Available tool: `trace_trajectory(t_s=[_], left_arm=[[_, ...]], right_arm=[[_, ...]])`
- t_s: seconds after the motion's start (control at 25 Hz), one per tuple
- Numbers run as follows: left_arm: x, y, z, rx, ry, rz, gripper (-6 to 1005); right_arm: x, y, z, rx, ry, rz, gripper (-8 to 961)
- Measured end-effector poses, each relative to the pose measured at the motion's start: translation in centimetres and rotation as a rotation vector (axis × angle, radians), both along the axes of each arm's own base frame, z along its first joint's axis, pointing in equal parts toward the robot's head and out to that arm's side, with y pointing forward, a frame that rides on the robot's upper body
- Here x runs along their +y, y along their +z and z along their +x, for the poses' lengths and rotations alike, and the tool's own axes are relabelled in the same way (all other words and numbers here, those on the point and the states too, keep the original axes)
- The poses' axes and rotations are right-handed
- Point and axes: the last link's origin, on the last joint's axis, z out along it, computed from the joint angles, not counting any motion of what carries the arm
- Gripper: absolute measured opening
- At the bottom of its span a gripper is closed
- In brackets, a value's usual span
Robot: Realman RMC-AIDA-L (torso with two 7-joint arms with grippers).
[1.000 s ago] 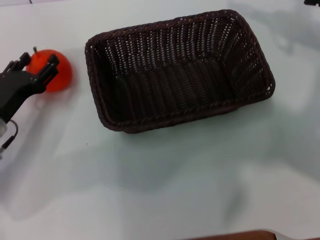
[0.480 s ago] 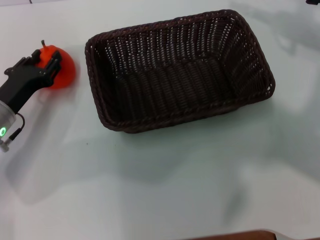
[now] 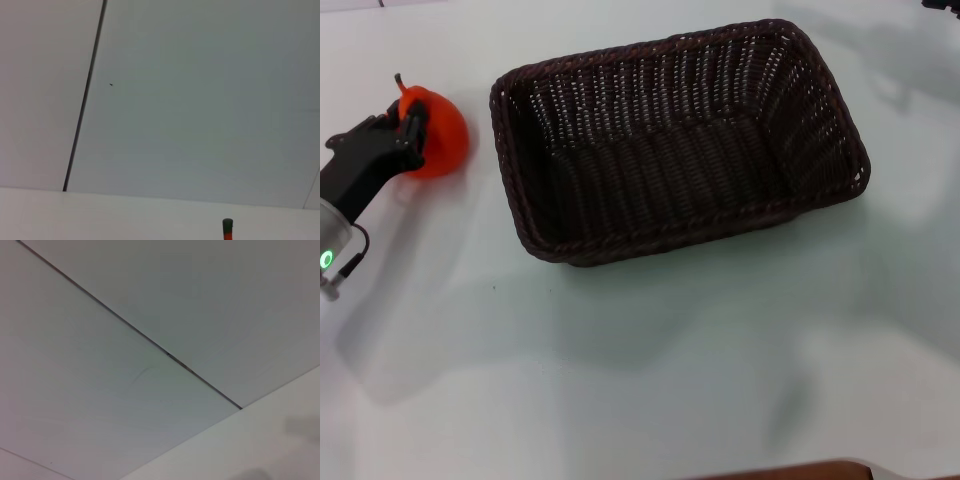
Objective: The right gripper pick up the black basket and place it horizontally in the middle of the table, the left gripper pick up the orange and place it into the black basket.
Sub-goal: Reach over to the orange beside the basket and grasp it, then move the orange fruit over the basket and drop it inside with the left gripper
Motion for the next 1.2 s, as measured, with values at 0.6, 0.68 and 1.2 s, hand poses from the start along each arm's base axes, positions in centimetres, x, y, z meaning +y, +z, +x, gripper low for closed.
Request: trace_trajectory(t_s=[0.6, 0.68, 1.2], left_arm=[[-0.1, 3.9, 1.0, -0.085, -0.09, 0.111, 124], [-0.2, 4.9, 1.2, -0.106, -0.11, 0.133, 109], [-2.0, 2.0, 10.8, -0.147, -0.549, 0.006, 59]], right_arm=[[0.0, -0.3, 0.0, 0.021, 0.016, 0.001, 724], [0.0, -0.2, -0.1, 0.022, 0.023, 0.005, 724], [0.6, -0.4, 1.9, 0.075, 0.109, 0.17, 724]])
